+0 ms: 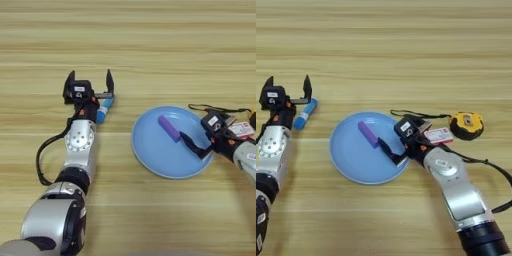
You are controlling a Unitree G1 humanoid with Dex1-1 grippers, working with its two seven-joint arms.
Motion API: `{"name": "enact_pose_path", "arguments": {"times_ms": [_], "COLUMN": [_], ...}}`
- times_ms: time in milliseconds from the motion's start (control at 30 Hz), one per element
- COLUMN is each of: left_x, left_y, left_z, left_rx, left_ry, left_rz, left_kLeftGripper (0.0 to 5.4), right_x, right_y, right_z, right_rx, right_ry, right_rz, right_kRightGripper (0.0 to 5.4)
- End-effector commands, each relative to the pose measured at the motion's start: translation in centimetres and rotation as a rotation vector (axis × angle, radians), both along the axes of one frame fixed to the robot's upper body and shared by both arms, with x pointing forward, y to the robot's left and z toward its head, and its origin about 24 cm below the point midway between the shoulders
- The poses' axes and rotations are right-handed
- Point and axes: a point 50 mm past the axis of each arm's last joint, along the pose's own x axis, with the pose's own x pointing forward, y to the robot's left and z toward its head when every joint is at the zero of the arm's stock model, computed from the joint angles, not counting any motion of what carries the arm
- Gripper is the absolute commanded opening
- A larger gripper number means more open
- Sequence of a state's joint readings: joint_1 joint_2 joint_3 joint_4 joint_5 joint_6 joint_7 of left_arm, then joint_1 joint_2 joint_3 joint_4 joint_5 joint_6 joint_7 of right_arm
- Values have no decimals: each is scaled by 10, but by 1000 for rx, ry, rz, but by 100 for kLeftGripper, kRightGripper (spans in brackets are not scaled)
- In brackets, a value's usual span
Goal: Move the objects on the table
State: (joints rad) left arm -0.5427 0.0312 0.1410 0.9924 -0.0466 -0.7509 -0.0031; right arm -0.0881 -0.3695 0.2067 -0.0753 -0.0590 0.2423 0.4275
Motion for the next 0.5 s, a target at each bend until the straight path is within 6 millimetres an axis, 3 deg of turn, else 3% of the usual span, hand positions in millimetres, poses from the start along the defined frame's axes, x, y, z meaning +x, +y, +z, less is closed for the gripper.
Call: {"name": "enact_pose_path", "arguments": {"times_ms": [33,500], "left_x": [1,1], "left_y": [-2,-1], "left_z": [3,3], "left_rx": [4,5], "left_ry": [-12,-14], "left_rz": [-1,-1], "left_kLeftGripper": [540,540], "right_x": [3,4], "right_y": [1,1], "right_z": [0,-3], "right_rx": [-17,-17], "right_ry": [-5,3], "right_rz": [16,13], "right_kRightGripper": [537,537]}}
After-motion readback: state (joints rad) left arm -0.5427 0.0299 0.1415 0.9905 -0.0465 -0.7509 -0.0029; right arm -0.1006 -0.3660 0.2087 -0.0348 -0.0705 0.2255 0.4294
